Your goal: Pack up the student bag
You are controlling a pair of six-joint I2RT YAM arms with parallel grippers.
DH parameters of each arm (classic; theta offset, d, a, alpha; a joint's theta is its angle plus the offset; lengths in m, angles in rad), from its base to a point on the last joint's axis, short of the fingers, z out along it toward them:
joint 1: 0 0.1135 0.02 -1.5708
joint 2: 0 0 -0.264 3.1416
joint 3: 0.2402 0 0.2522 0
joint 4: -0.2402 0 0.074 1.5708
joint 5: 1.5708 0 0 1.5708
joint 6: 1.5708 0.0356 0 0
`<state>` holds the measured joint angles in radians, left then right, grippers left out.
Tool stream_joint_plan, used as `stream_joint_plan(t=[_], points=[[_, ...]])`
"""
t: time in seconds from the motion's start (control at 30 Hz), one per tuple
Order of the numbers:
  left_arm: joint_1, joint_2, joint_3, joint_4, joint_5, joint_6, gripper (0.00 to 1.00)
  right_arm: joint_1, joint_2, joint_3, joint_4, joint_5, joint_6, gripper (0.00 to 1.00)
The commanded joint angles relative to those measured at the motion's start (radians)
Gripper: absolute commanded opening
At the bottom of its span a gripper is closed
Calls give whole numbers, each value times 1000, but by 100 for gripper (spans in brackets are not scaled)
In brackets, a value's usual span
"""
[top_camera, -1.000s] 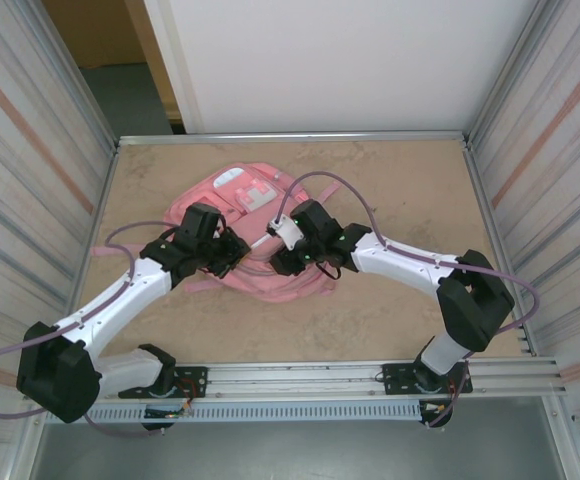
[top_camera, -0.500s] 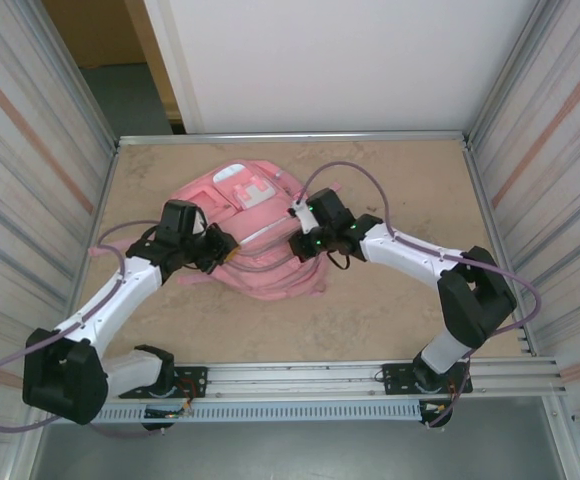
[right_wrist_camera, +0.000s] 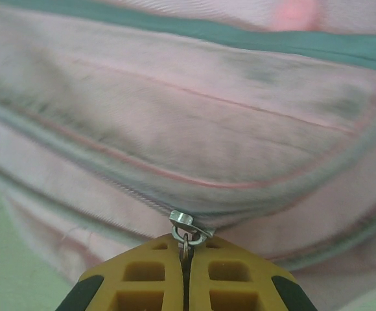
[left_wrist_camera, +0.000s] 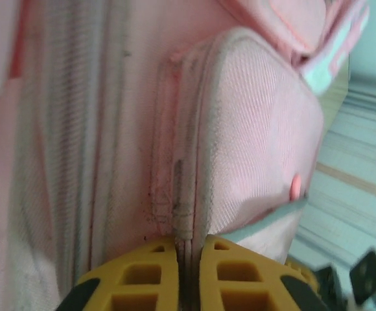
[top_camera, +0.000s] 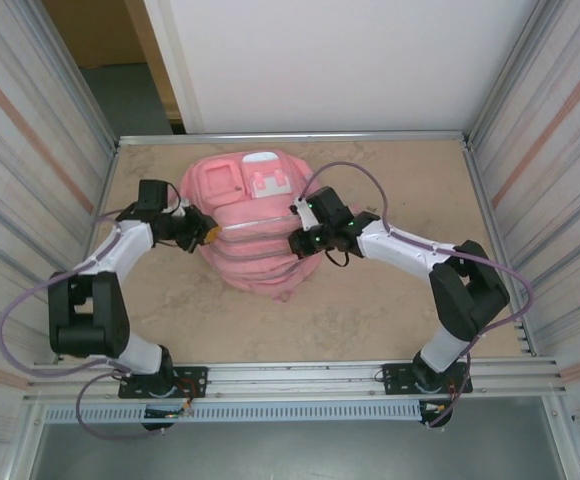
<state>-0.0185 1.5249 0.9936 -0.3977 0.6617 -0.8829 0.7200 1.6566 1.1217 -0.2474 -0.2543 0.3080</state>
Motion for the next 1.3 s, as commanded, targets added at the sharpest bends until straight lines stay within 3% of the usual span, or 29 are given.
stream_joint_plan(t=[0.0,0.17,0.33,0.43,0.8,0.93,1.17,1.27], points=[[11,74,75,109,-53,-62,29,92,-16,57,-40,-50,46,0],[-5,-53,25,42,-164,-69,49,134,18,93,8,-90,92,0],[-68,-327,-187,-15,-301,-153,56,159,48,97,64,-130,131,0],[-112,-409,-278,11,-304,-236,56,175,72,114,71,-149,131,0],[-273,-334,-217,40,-388,-295,55,270,146,189,107,-174,119,0],[-273,-314,-232,77,-375,-300,46,299,155,194,114,-156,111,0],[-258,-358,-243,49,-417,-251,0,295,112,144,38,-60,41,0],[-244,-384,-241,20,-434,-226,0,276,75,121,-22,-3,-15,4]])
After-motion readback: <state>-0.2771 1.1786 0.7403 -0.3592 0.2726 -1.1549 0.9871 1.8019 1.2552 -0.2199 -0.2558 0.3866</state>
